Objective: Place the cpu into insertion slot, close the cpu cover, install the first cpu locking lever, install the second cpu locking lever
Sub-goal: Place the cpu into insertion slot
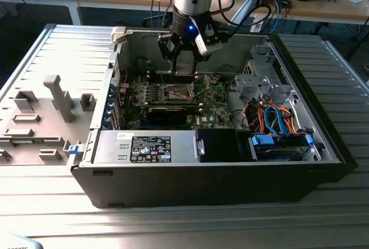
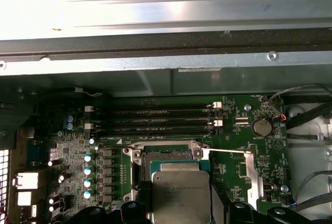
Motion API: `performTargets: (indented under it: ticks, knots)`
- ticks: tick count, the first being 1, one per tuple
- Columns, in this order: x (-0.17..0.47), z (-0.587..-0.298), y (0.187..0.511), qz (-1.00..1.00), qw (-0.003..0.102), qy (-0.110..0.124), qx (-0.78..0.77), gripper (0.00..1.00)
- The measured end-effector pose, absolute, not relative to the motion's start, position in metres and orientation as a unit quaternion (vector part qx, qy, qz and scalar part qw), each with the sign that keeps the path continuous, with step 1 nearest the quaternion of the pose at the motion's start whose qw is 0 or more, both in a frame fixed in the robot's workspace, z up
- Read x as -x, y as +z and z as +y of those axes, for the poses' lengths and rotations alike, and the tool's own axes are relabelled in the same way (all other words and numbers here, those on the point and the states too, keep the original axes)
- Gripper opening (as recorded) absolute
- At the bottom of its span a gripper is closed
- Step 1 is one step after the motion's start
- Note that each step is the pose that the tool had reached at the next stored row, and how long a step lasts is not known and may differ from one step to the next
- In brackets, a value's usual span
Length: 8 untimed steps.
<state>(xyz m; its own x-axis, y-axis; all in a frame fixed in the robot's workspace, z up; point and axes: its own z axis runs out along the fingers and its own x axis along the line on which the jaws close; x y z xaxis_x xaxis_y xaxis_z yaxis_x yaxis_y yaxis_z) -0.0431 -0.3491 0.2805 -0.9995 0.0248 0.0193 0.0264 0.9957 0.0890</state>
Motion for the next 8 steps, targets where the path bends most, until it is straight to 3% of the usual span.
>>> performTargets:
  ticks: [8]
  knots:
    - [0.0431,-0.3491,0.2793,-0.999,0.009,-0.045,0.013,0.54]
